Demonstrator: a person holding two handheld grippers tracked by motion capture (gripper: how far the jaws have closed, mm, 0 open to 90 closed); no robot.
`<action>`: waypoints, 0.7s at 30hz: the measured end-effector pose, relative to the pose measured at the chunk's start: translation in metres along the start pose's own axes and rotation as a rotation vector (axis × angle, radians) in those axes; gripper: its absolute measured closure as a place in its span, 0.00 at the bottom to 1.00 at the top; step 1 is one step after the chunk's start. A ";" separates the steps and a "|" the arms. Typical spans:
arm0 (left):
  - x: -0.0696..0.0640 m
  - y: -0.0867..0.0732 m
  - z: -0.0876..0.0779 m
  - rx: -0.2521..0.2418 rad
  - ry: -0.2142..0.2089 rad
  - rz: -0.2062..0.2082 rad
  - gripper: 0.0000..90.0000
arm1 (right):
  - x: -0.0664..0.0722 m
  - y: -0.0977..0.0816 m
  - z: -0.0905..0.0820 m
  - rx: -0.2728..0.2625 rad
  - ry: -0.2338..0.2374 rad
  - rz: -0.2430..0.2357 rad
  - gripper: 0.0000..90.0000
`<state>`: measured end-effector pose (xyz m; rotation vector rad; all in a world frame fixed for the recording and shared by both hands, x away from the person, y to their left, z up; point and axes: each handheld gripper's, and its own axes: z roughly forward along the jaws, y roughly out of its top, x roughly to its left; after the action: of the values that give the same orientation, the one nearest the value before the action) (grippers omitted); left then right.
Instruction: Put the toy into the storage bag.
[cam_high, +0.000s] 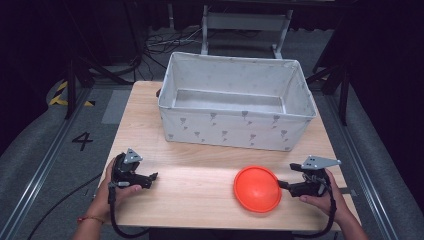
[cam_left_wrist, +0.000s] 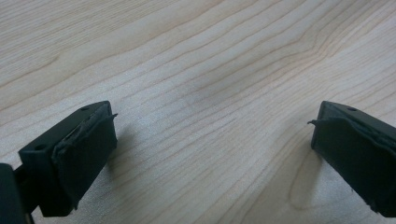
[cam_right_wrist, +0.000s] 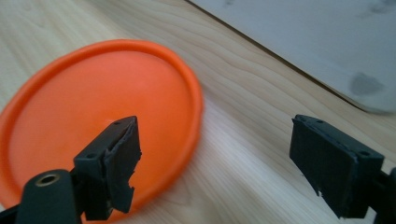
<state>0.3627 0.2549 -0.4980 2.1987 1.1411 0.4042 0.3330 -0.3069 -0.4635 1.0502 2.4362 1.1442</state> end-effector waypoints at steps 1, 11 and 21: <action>0.000 0.000 0.000 0.001 -0.004 -0.002 0.01 | 0.004 0.002 0.003 0.008 0.006 -0.011 0.18; 0.000 0.000 0.000 0.001 -0.004 -0.002 0.01 | 0.013 0.011 0.038 0.105 0.044 -0.066 0.18; 0.000 0.000 0.000 -0.001 -0.007 -0.002 0.01 | 0.019 0.009 0.052 0.181 0.089 -0.104 0.17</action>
<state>0.3630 0.2548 -0.4981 2.1966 1.1396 0.3959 0.3497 -0.2596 -0.4899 0.9261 2.6709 0.9724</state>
